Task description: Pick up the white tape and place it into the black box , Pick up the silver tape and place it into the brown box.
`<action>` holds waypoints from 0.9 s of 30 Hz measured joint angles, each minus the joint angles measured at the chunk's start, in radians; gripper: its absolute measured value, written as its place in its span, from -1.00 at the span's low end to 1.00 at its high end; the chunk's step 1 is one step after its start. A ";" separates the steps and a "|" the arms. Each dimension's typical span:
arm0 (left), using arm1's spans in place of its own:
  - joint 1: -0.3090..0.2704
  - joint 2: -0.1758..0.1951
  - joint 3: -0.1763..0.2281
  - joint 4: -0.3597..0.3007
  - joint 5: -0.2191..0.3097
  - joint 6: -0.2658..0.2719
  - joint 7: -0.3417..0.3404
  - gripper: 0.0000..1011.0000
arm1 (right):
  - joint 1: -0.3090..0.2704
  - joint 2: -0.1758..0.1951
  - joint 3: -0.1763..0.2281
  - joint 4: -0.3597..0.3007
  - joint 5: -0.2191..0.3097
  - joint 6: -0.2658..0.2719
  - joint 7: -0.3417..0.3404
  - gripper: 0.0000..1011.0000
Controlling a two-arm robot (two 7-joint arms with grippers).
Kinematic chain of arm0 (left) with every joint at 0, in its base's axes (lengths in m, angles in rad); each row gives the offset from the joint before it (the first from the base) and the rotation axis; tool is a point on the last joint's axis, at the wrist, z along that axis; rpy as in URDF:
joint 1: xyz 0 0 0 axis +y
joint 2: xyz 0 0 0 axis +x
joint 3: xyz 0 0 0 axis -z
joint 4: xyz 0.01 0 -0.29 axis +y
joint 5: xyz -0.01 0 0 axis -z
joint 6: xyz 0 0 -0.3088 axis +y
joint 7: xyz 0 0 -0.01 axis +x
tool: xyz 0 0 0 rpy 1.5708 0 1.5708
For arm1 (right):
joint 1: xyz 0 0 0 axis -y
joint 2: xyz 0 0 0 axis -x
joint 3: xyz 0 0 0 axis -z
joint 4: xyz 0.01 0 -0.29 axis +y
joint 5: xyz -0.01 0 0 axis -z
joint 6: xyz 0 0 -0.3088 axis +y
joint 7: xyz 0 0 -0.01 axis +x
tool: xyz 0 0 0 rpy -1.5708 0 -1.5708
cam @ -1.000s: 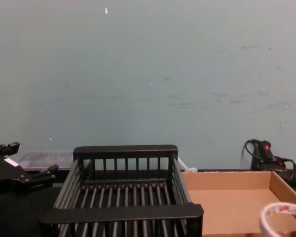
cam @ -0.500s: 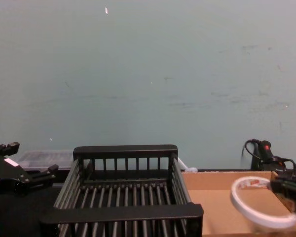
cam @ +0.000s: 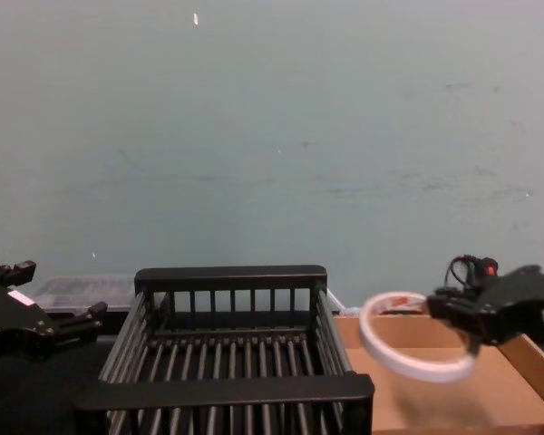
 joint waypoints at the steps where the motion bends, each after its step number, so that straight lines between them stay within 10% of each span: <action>1: 0.000 0.000 0.000 0.000 0.000 0.000 0.000 0.98 | 0.016 -0.009 -0.010 0.012 -0.007 -0.006 0.007 -0.81; 27: 0.000 0.000 0.000 0.000 0.000 0.000 0.000 0.98 | 0.204 -0.143 -0.143 0.190 -0.058 -0.076 0.103 -0.81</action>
